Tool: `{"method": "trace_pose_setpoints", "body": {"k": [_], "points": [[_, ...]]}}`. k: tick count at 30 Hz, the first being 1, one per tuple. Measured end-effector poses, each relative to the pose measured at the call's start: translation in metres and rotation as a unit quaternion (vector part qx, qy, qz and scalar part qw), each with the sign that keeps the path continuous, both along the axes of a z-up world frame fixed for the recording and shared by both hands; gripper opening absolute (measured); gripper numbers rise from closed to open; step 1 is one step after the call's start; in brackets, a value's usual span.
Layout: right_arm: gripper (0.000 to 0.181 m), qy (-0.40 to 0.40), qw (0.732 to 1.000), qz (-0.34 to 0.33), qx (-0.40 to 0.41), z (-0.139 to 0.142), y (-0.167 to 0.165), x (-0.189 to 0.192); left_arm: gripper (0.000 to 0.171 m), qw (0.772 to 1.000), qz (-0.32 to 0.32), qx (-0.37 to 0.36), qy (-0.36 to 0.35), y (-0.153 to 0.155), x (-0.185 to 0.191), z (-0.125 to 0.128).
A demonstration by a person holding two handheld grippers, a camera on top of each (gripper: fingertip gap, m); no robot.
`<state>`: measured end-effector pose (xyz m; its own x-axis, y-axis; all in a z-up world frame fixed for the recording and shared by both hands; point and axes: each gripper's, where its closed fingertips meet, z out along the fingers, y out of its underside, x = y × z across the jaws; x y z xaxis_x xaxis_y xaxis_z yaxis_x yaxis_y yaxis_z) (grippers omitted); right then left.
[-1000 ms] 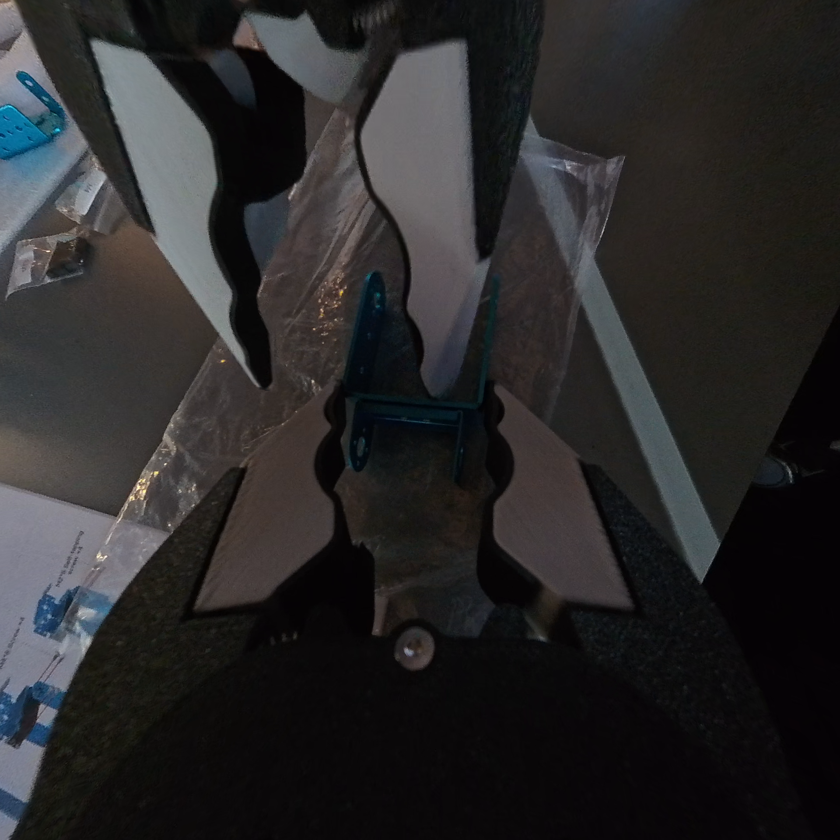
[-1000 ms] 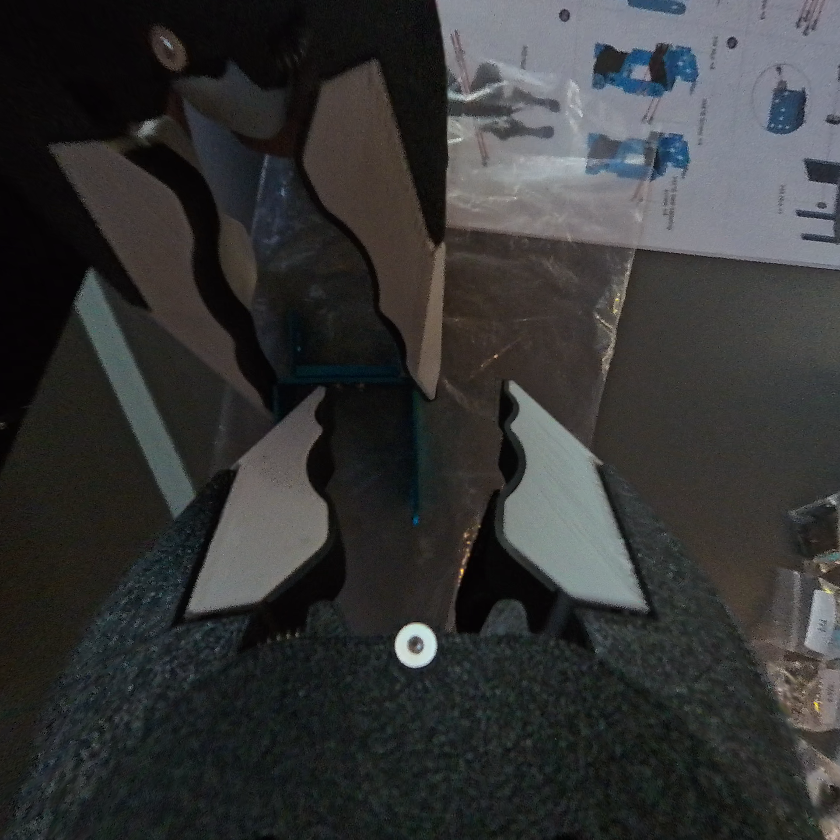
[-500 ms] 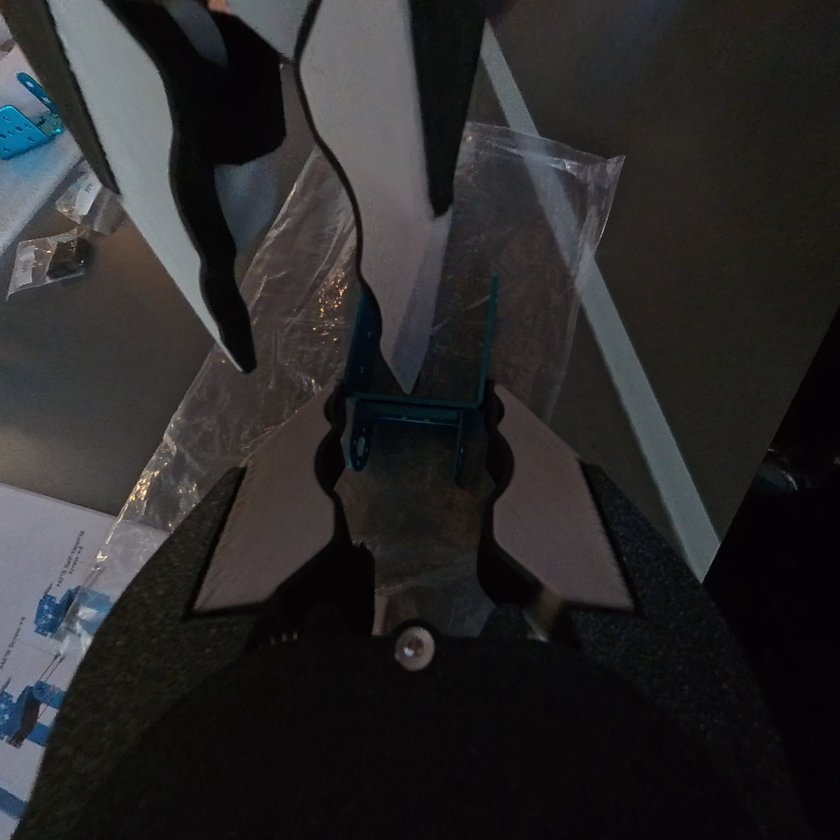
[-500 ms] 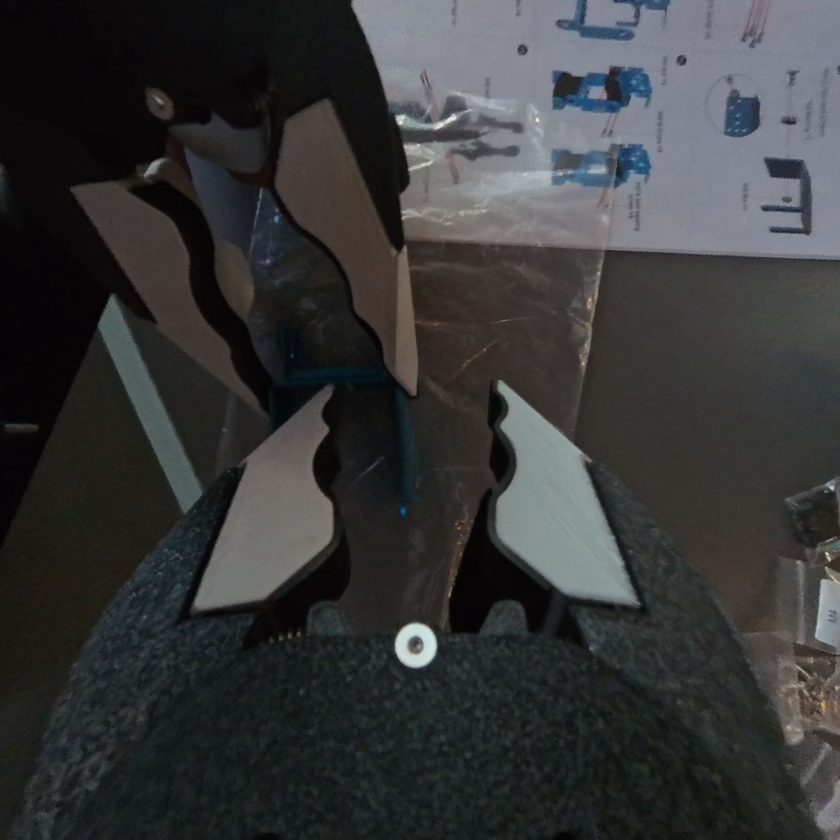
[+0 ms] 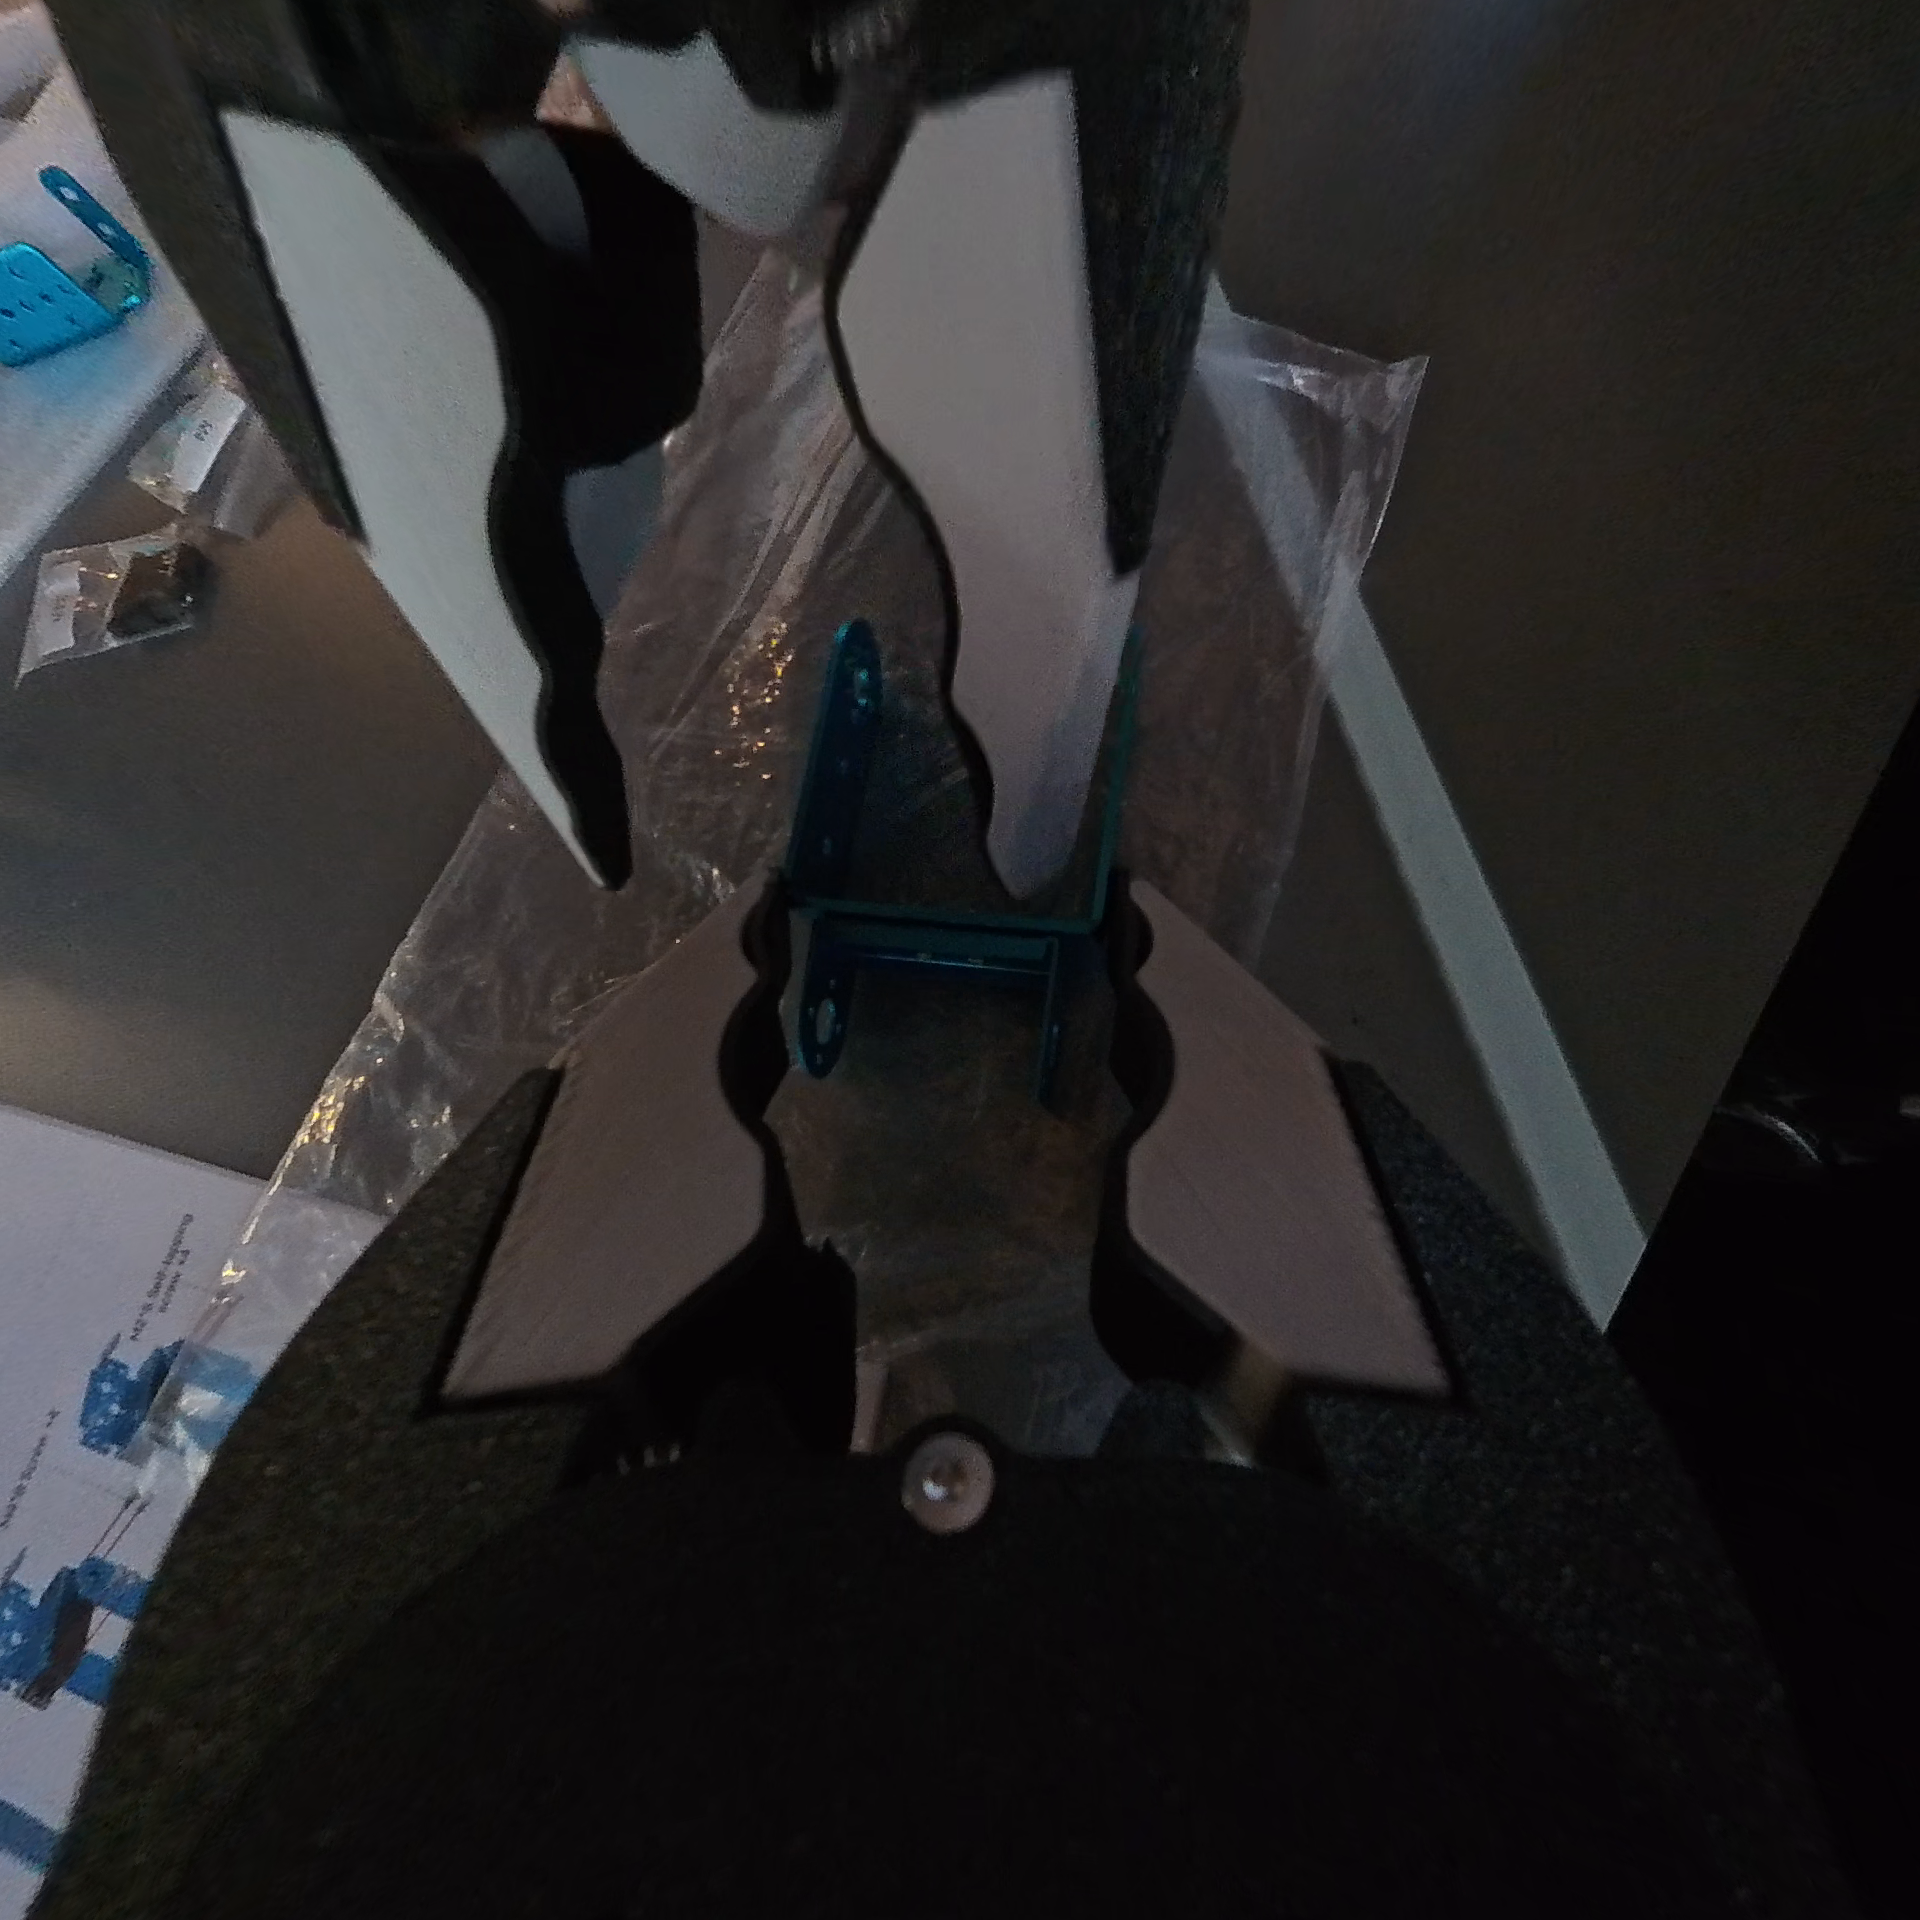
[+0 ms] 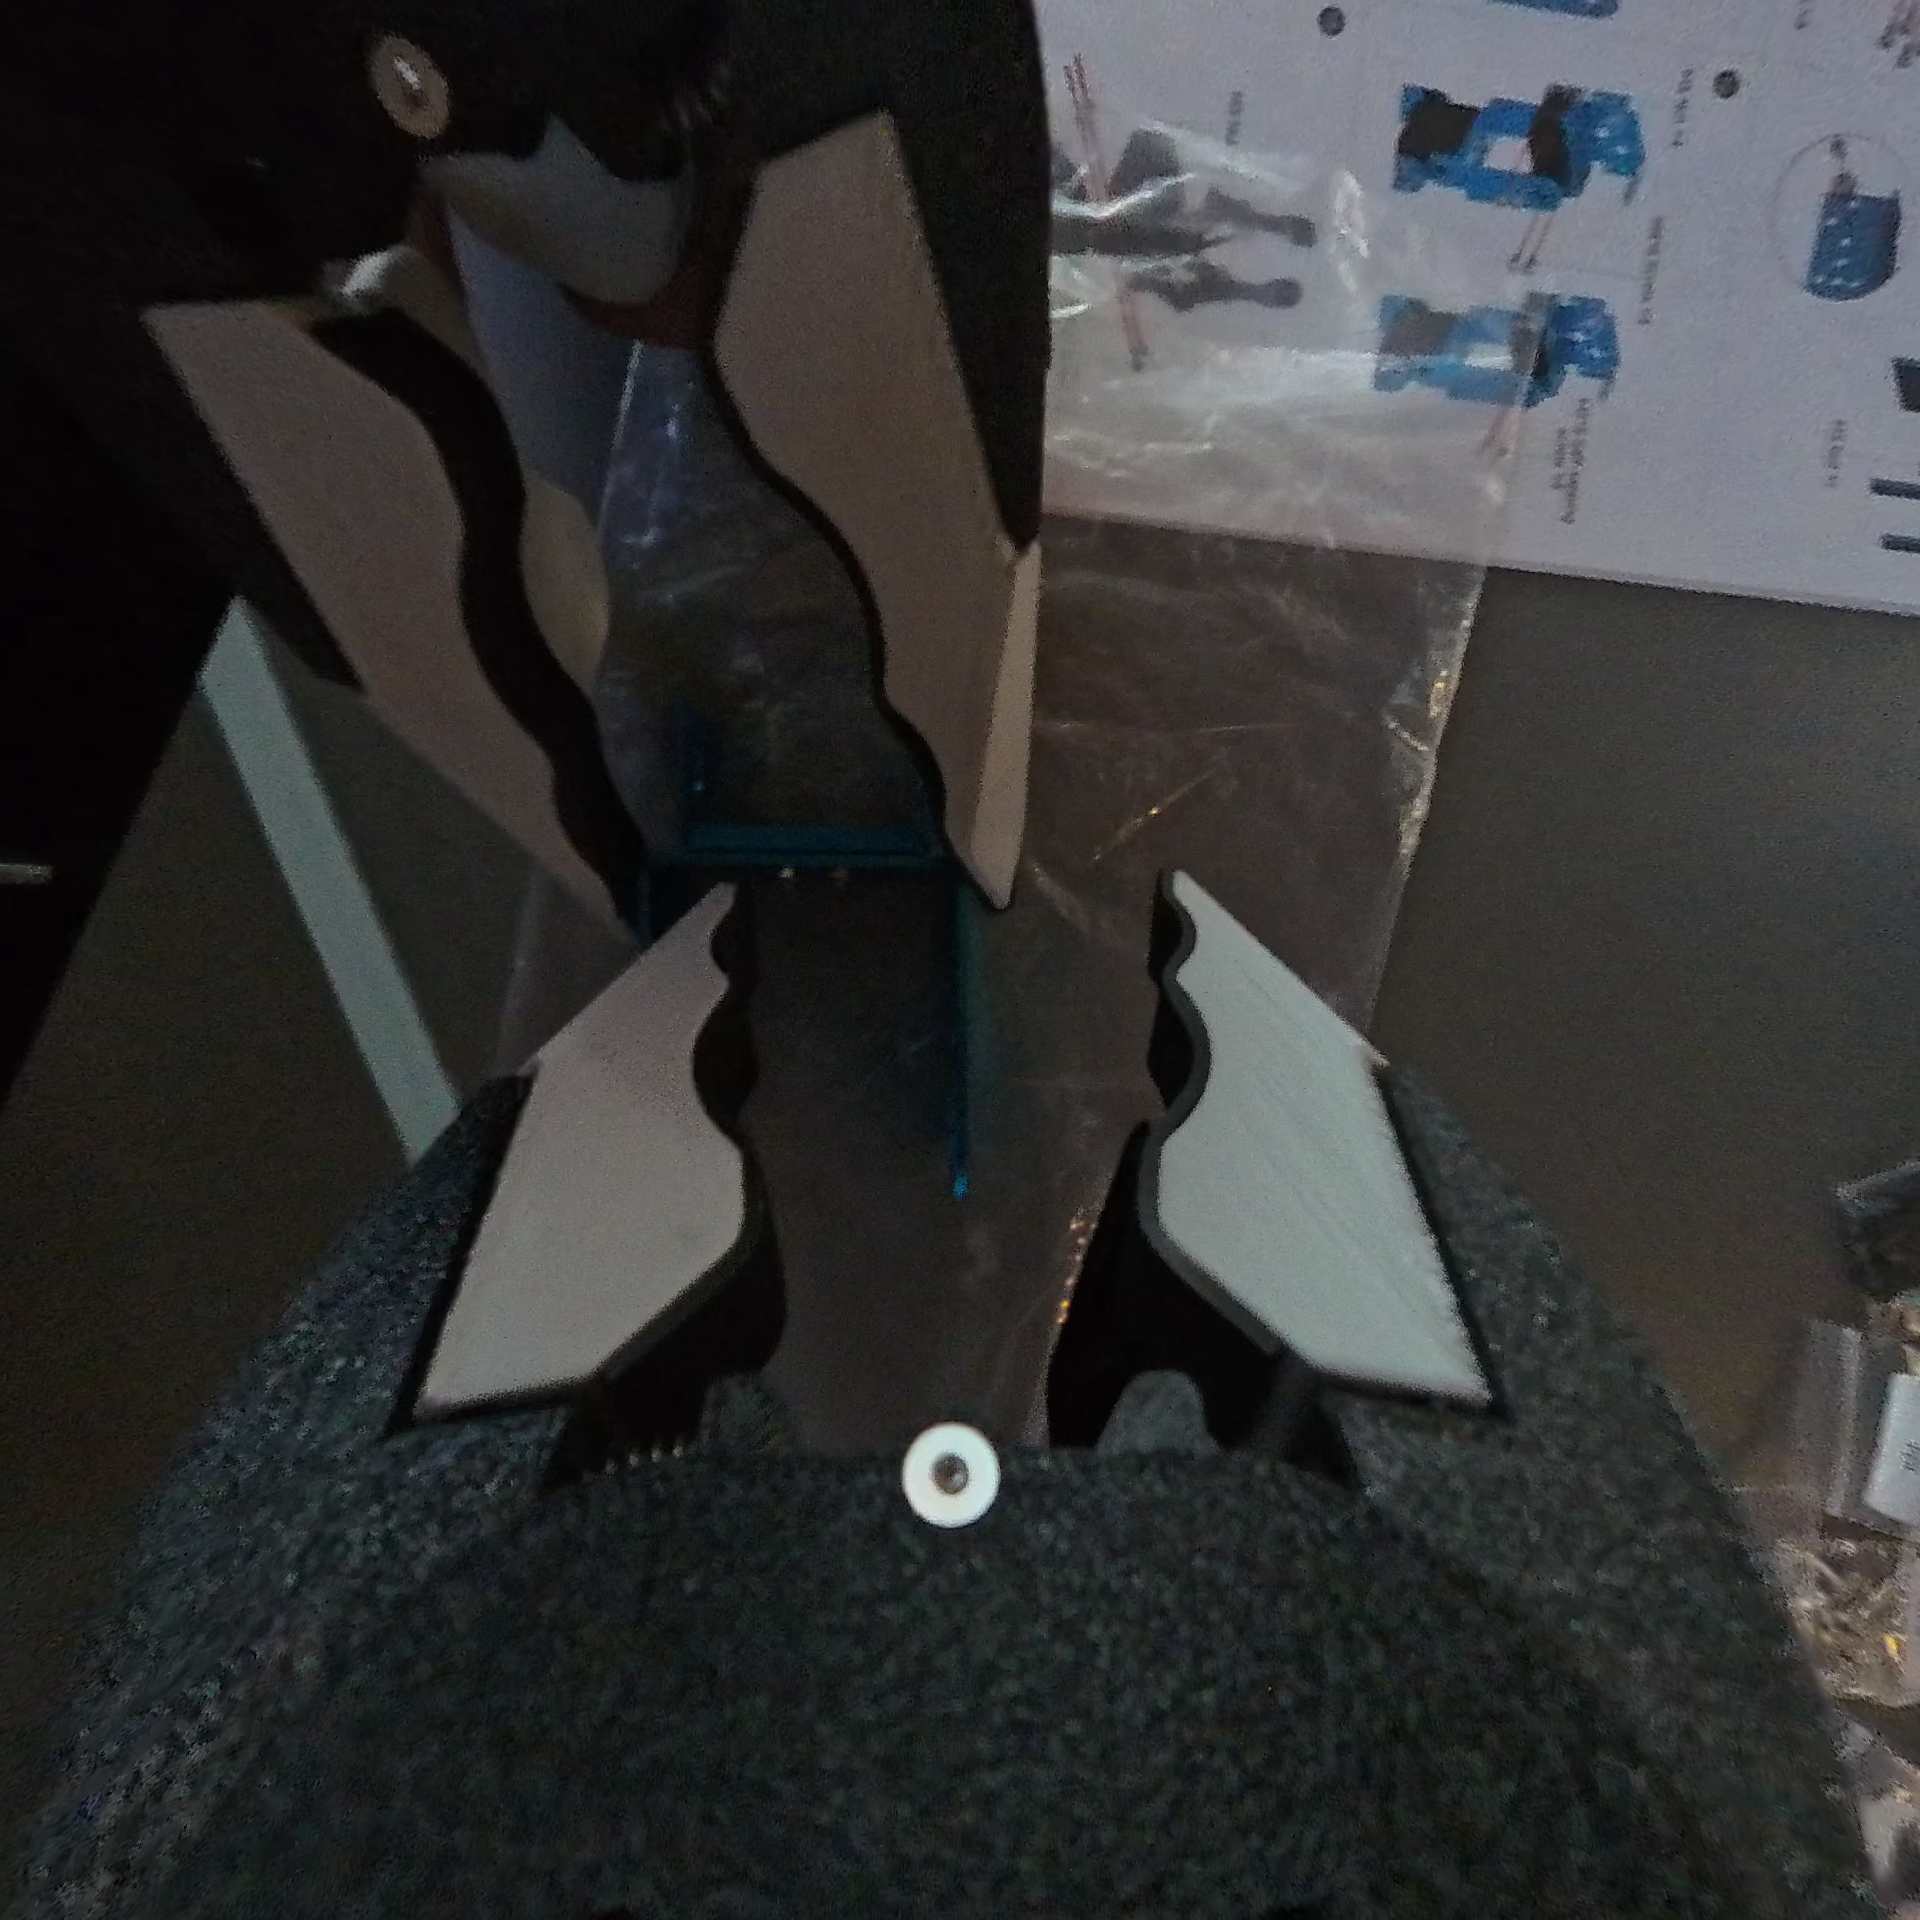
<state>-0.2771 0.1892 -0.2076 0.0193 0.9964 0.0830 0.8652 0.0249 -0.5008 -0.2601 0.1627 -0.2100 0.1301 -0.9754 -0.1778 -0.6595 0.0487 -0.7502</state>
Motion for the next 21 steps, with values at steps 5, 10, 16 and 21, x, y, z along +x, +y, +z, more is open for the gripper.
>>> {"method": "trace_pose_setpoints", "body": {"k": [5,10,16,21], "points": [[0.075,0.022,1.000,-0.017,-0.001,0.011,0.008,0.000,0.062,1.000,0.000,0.001,0.000,0.000,0.000,0.000],[0.076,0.001,1.000,-0.006,0.007,0.002,0.002,0.000,0.062,1.000,0.000,0.000,0.000,0.000,0.000,0.000],[0.072,0.026,0.999,-0.019,-0.005,0.015,0.009,0.003,0.062,1.000,0.000,0.000,0.000,0.000,0.000,0.000],[0.076,0.006,1.000,-0.002,-0.001,0.001,0.001,-0.001,0.062,1.000,0.000,0.000,0.000,0.000,0.000,0.000]]}}
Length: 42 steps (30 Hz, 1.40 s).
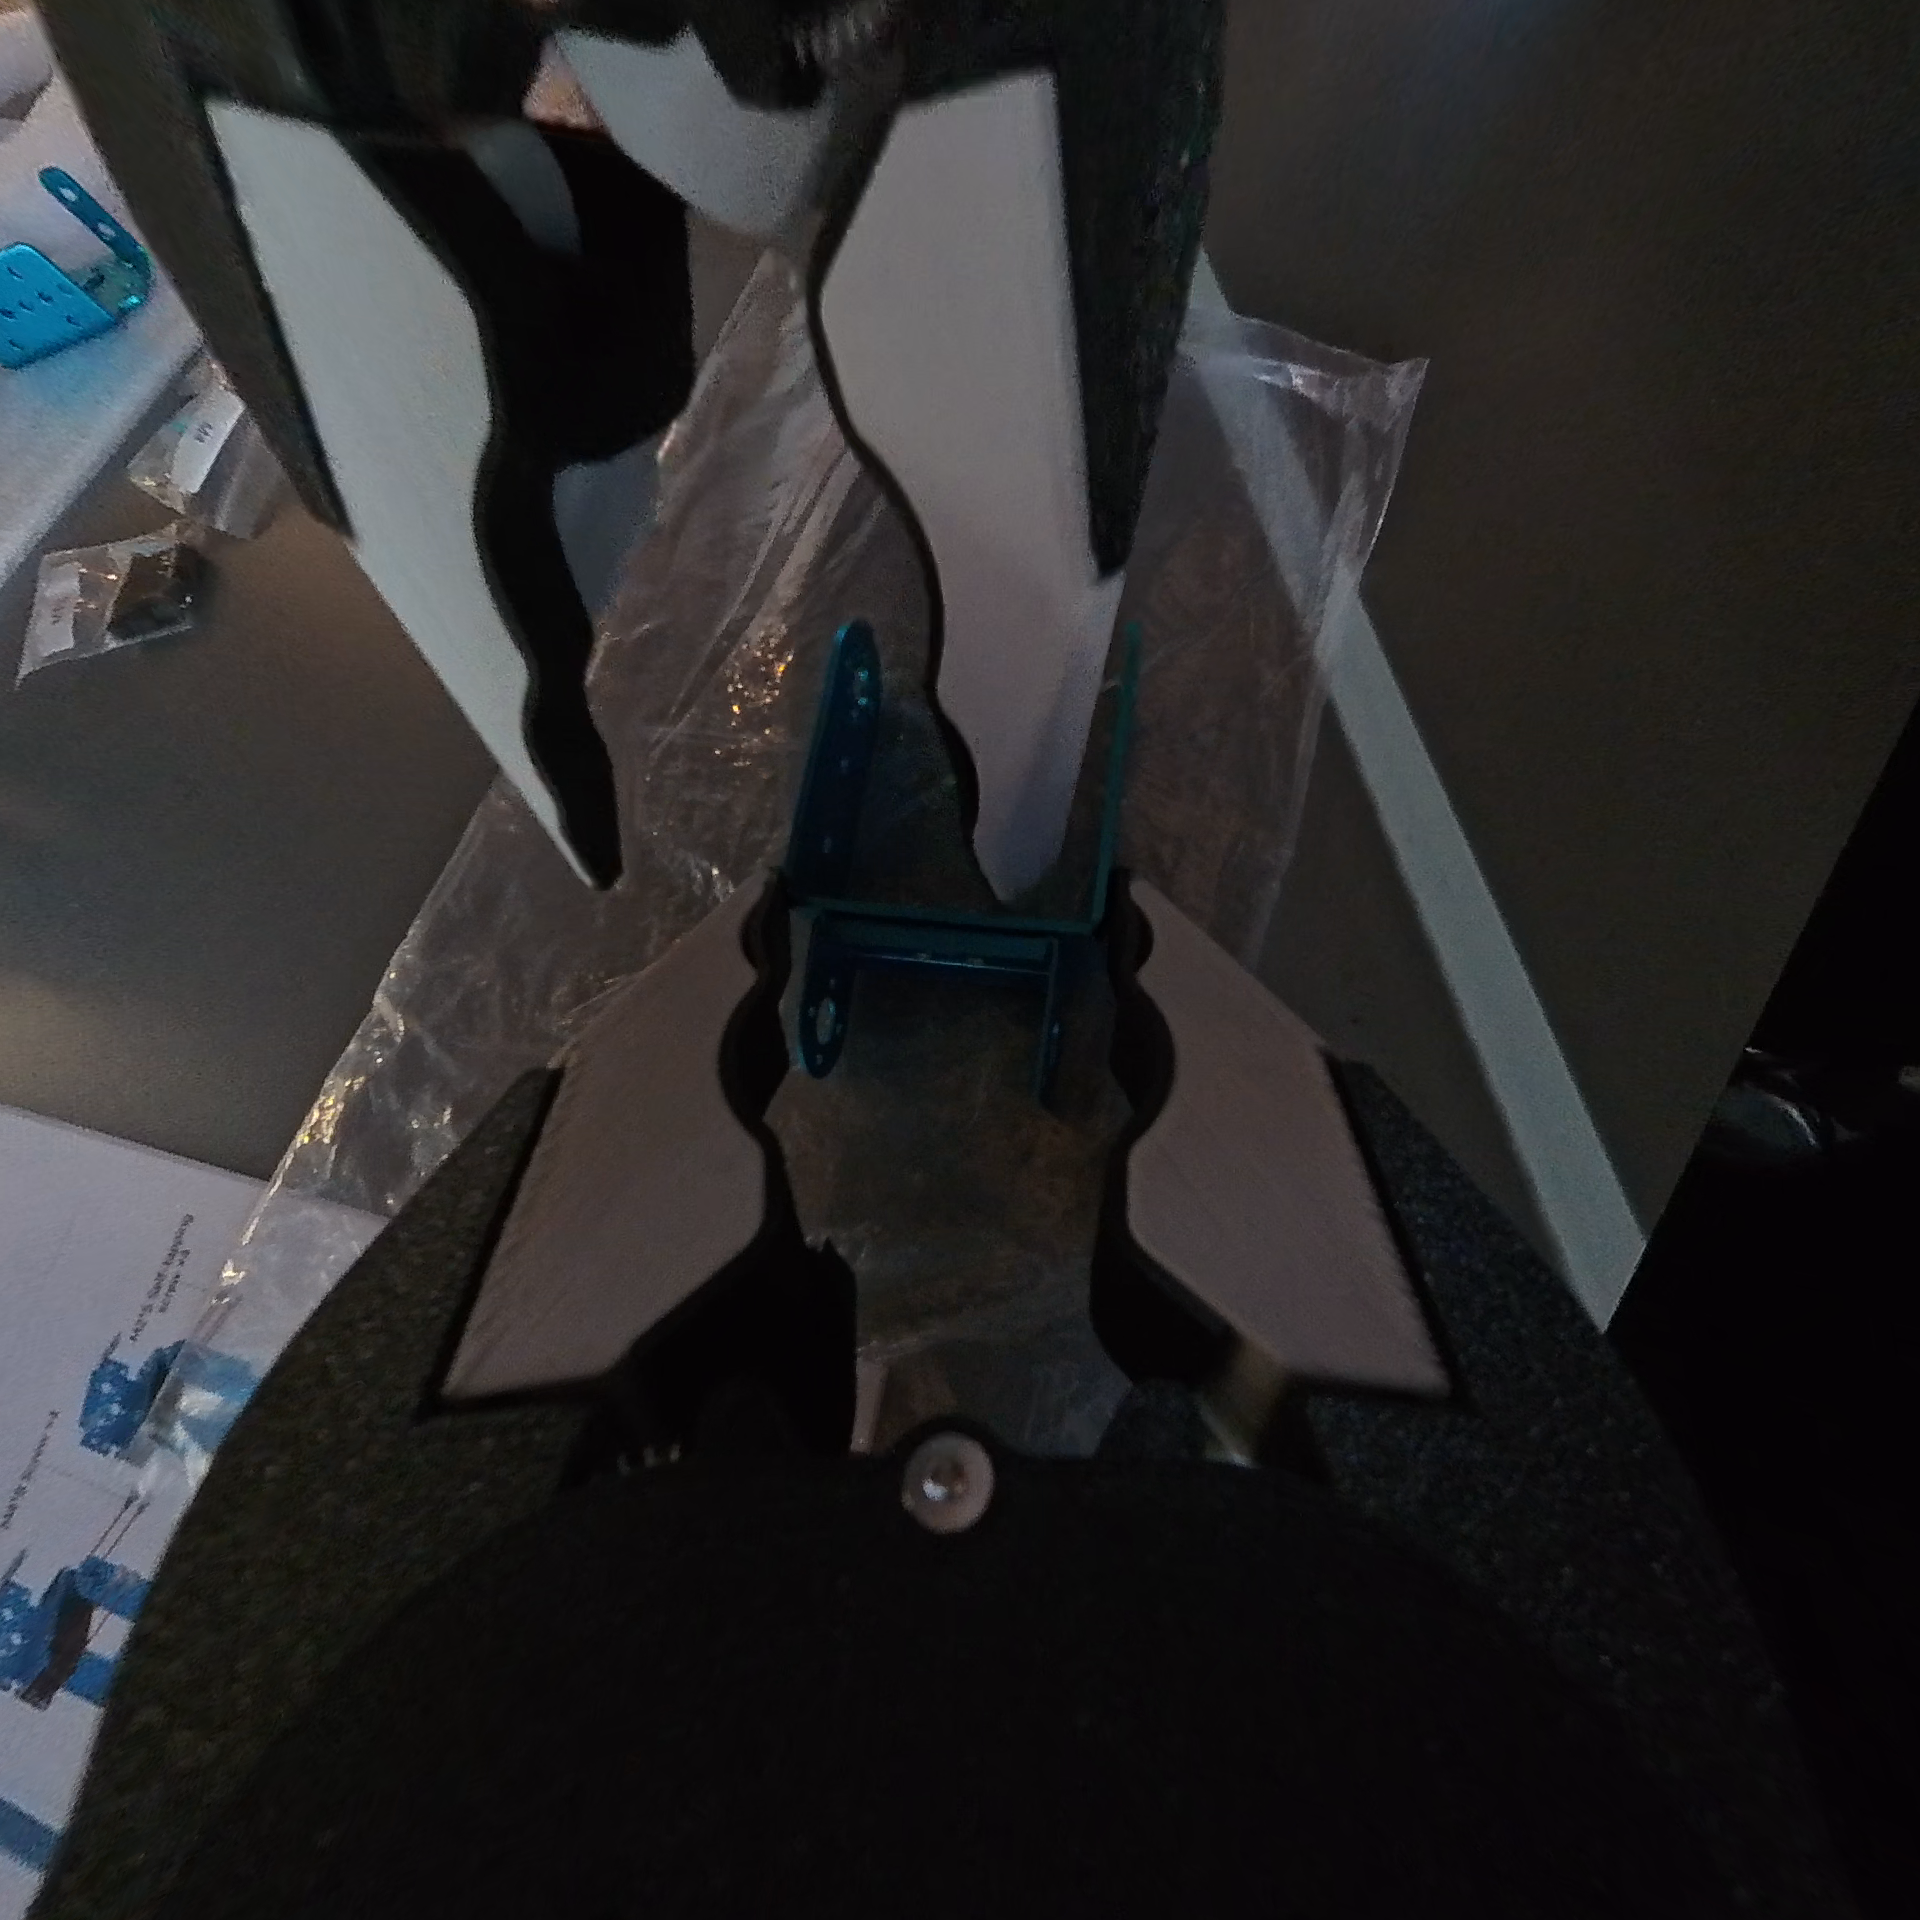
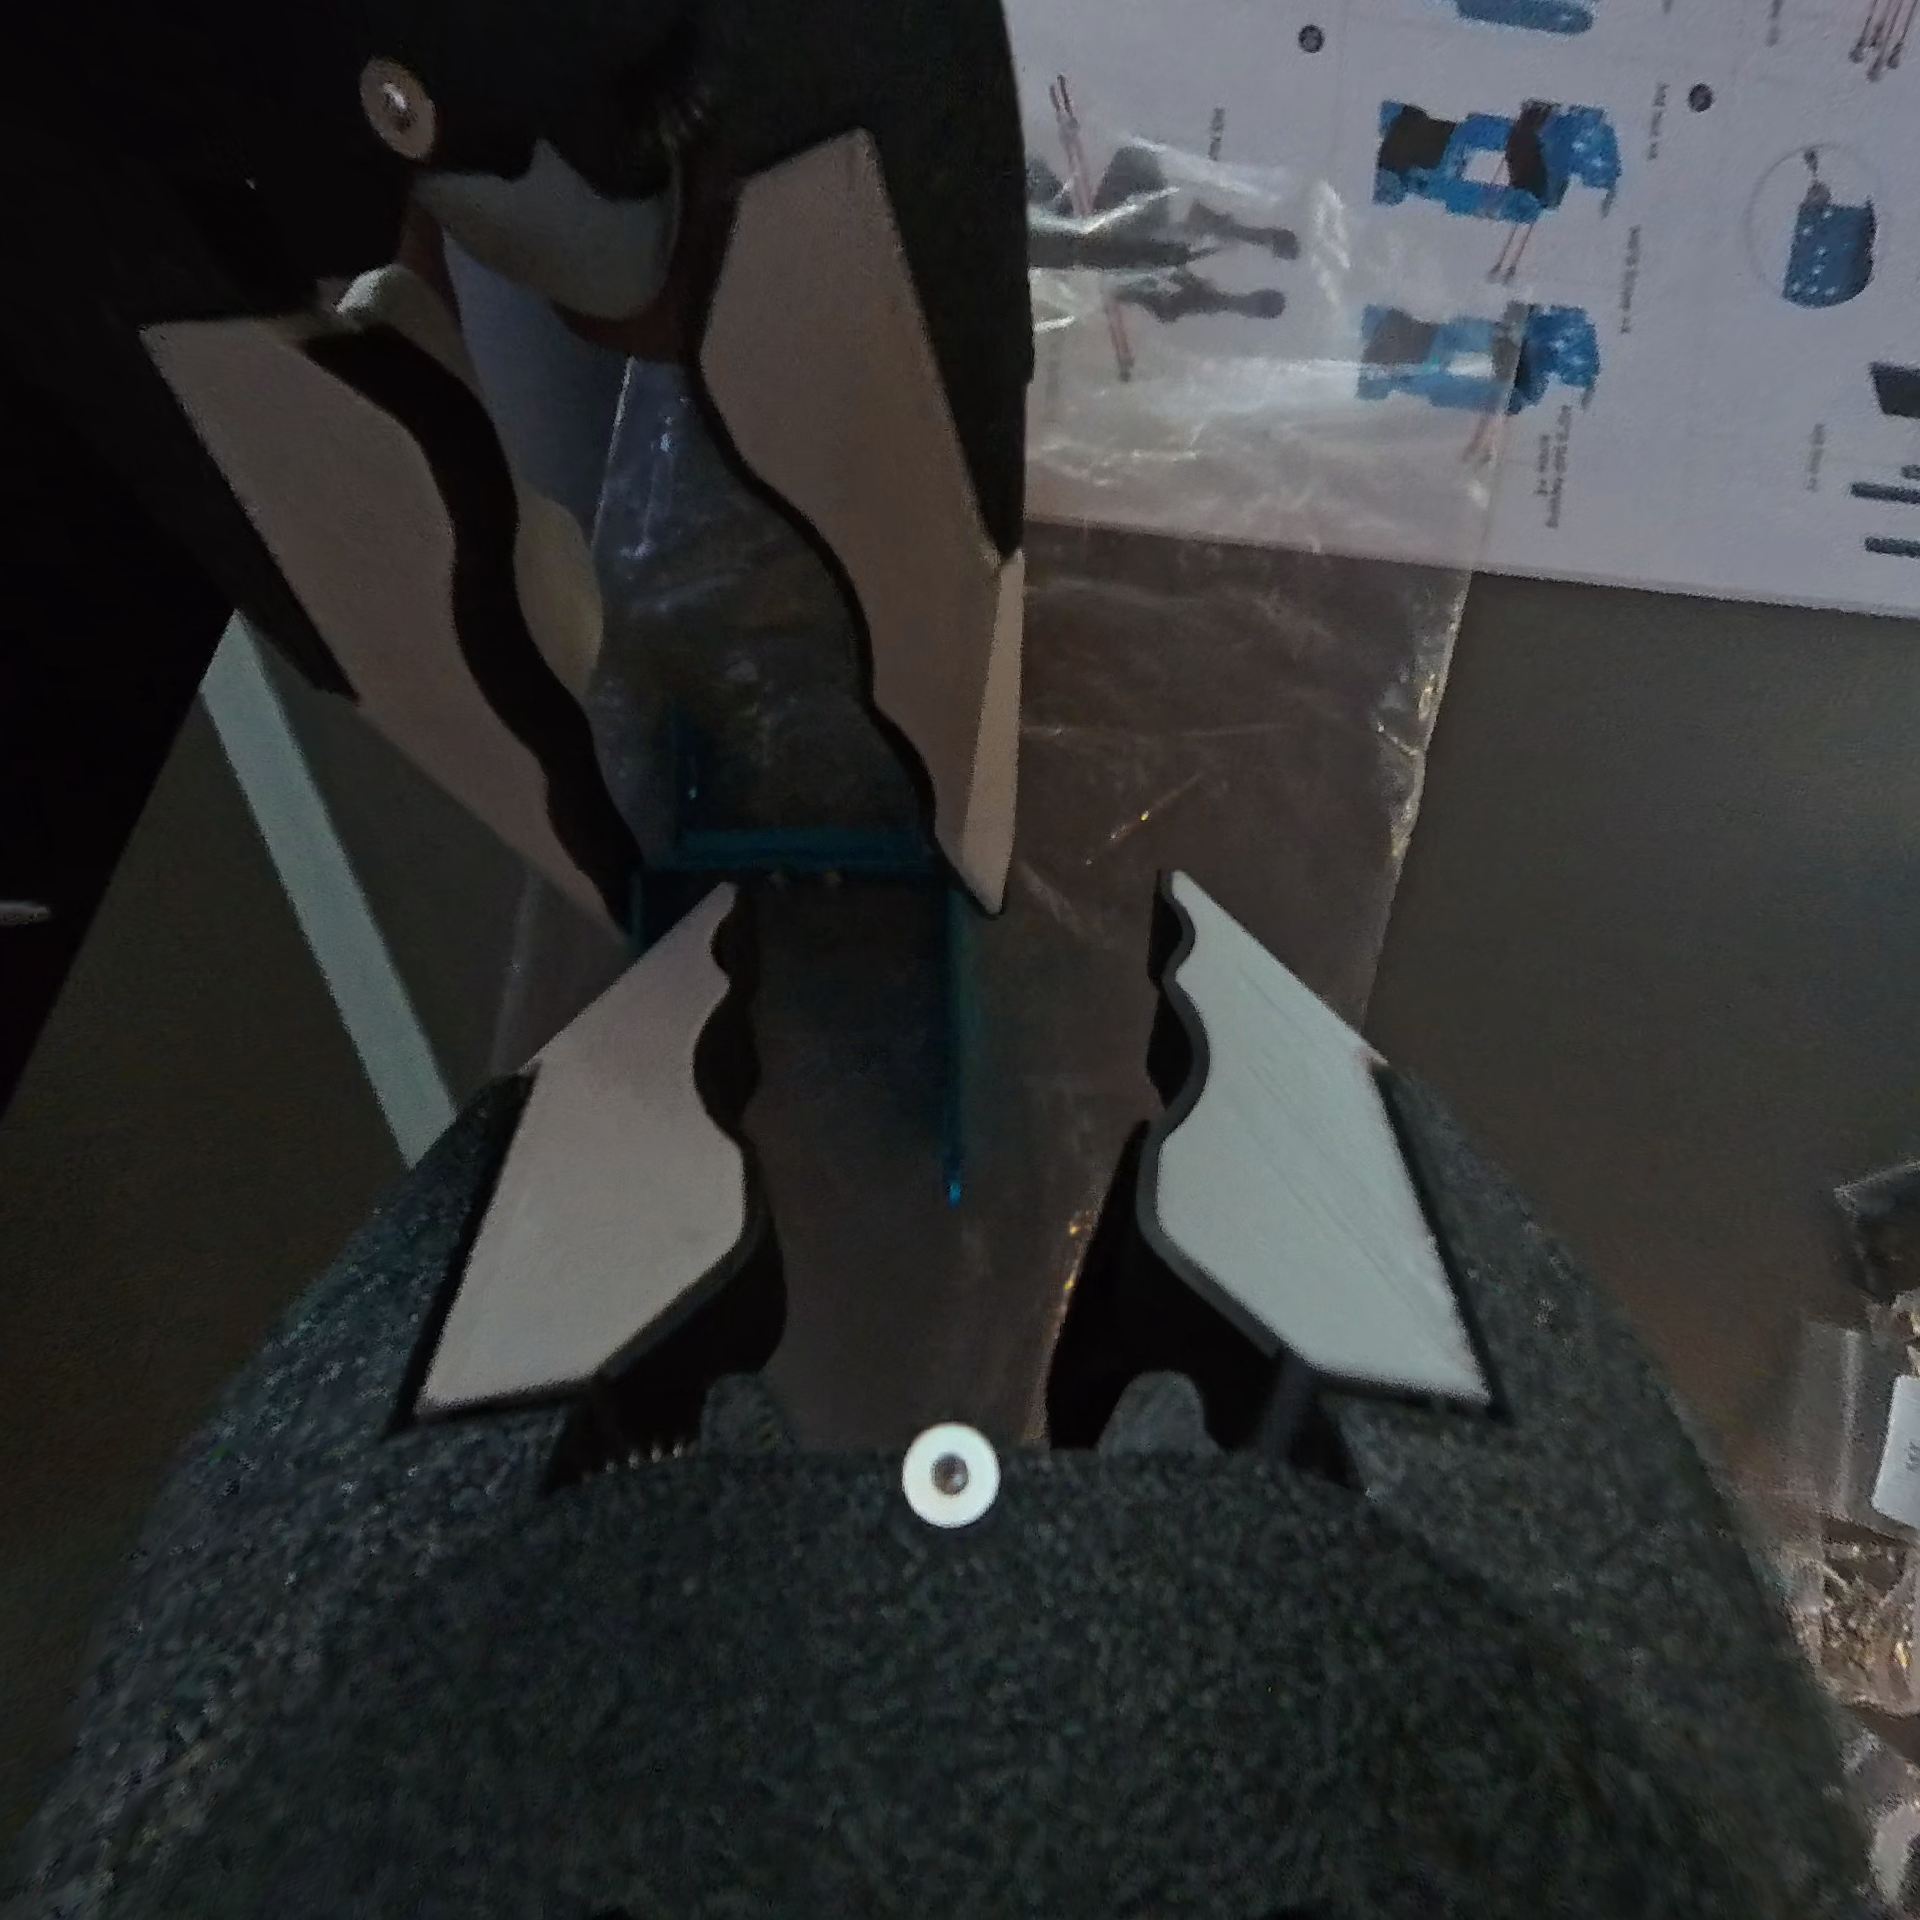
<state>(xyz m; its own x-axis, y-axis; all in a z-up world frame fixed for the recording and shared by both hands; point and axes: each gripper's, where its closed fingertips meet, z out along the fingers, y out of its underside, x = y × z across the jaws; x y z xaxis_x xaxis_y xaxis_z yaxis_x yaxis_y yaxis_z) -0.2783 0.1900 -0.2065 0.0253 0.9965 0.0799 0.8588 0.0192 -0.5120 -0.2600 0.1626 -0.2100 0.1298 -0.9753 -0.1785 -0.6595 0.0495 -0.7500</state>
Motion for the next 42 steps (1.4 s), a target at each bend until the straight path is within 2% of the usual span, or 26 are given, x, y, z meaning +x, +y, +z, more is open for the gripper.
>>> {"method": "trace_pose_setpoints", "body": {"k": [3,5,6,11,14,21,28,31,35,38,39,40,42], "points": [[0.081,0.008,1.000,-0.016,0.007,0.005,0.009,0.002,0.062,1.000,0.000,0.000,0.000,0.000,0.000,0.000],[0.068,0.029,0.999,-0.019,-0.002,0.016,0.010,0.004,0.061,1.000,0.000,0.000,0.000,0.000,0.000,0.000],[0.070,0.027,0.999,-0.019,-0.006,0.018,0.009,0.005,0.062,1.000,0.000,0.000,0.000,0.000,0.000,0.000],[0.075,-0.007,1.000,-0.001,0.009,-0.002,0.001,0.000,0.062,1.000,-0.001,-0.001,0.000,0.000,0.000,0.000],[0.083,0.002,1.000,-0.017,0.011,0.002,0.009,0.001,0.062,1.000,0.000,-0.001,0.000,0.000,0.000,0.000],[0.072,0.008,1.000,-0.008,0.000,0.006,0.002,0.001,0.062,1.000,0.000,-0.001,0.000,0.000,0.000,0.000],[0.078,0.007,1.000,-0.018,-0.004,0.003,0.007,0.001,0.062,1.000,-0.001,-0.001,0.000,0.000,0.000,0.000],[0.072,0.010,1.000,-0.012,-0.019,0.003,0.002,0.001,0.062,1.000,-0.001,-0.001,0.000,0.000,0.000,0.000],[0.075,-0.007,1.000,0.002,0.003,-0.004,-0.002,-0.001,0.062,1.000,-0.001,-0.001,0.000,0.000,0.000,0.000],[0.079,0.007,1.000,-0.017,-0.001,0.004,0.007,0.001,0.062,1.000,-0.001,0.000,0.000,0.000,0.000,0.000],[0.076,0.015,1.000,-0.023,-0.014,0.007,0.008,0.003,0.062,1.000,-0.001,0.000,0.000,0.000,0.000,0.000],[0.062,0.027,0.999,-0.027,-0.016,0.012,0.010,0.003,0.061,1.000,-0.001,0.000,0.000,0.000,0.000,-0.001],[0.072,0.023,0.999,-0.013,-0.032,0.012,0.003,0.004,0.061,1.000,-0.001,0.000,0.000,0.000,0.000,-0.001]]}}
